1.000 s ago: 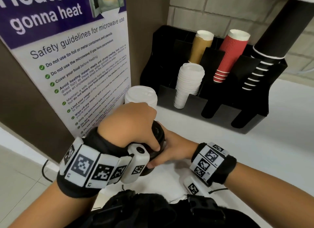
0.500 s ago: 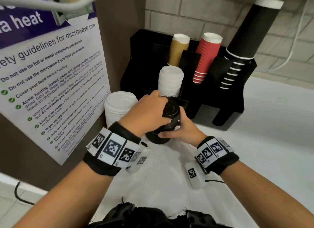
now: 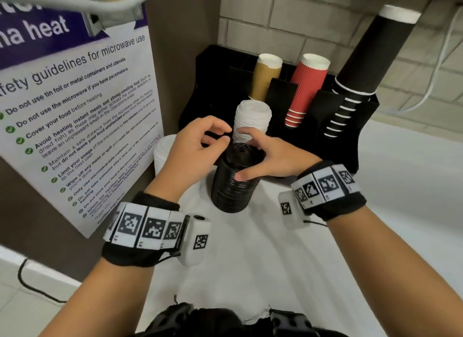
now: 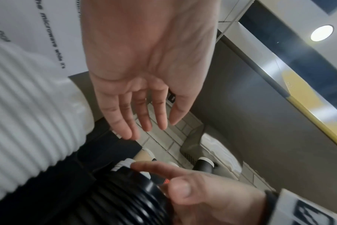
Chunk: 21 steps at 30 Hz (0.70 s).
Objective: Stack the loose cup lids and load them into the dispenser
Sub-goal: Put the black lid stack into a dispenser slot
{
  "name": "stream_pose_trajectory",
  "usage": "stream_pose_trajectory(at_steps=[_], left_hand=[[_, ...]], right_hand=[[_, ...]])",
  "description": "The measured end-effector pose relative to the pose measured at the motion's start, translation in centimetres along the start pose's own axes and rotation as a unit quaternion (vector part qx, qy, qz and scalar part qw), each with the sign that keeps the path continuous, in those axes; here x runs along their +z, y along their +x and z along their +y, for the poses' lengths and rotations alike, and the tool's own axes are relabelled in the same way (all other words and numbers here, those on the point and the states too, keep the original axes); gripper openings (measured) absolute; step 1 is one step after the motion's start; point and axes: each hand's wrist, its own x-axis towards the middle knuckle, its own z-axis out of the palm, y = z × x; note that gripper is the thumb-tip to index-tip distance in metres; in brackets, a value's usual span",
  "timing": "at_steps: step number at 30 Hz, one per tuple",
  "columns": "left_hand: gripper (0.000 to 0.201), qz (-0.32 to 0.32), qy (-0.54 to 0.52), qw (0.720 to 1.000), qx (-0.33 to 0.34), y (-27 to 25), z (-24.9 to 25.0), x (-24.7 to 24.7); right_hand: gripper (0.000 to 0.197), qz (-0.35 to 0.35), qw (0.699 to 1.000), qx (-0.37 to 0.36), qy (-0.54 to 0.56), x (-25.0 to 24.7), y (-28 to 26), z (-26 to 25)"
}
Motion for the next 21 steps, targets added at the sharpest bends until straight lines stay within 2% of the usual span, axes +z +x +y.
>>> stream_pose_trajectory(at_steps=[3, 9, 12, 15, 17, 19, 21], left_hand=[[0.016, 0.007, -0.021, 1.0, -0.016, -0.3, -0.3, 0.1], [0.016, 0.021, -0.027, 0.999, -0.021, -0.3, -0.5, -0.2], [0.017, 0.035, -0.043, 0.998, -0.007, -0.2, -0.4, -0.3], [0.021, 0.058, -0.069, 0.996, 0.009, -0.3, -0.2, -0.1], [0.035, 0.047, -0.098, 0.994, 0.012, -0.4, -0.1, 0.1], [0.07, -0.006, -0.1, 0.995, 0.008, -0.5, -0.3, 0.3], [0.099, -0.056, -0.1, 0.993, 0.005, -0.7, -0.5, 0.7]], right_hand=[[0.094, -0.055, 0.998, 0.01, -0.033, -0.1, 1.2, -1.0], [0.082, -0.07, 0.994, 0.011, -0.087, -0.2, 2.2, -1.6], [0.08, -0.06, 0.995, -0.001, -0.084, -0.3, 2.2, -1.5], [0.076, -0.011, 0.998, -0.023, -0.066, -0.9, 1.9, -1.6], [0.071, 0.032, 0.998, -0.047, -0.022, -1.5, 1.2, -1.9], [0.064, 0.054, 0.992, -0.075, 0.08, -1.9, 0.3, -2.4], [0.06, 0.045, 0.971, -0.104, 0.212, -1.8, -0.7, -3.0]])
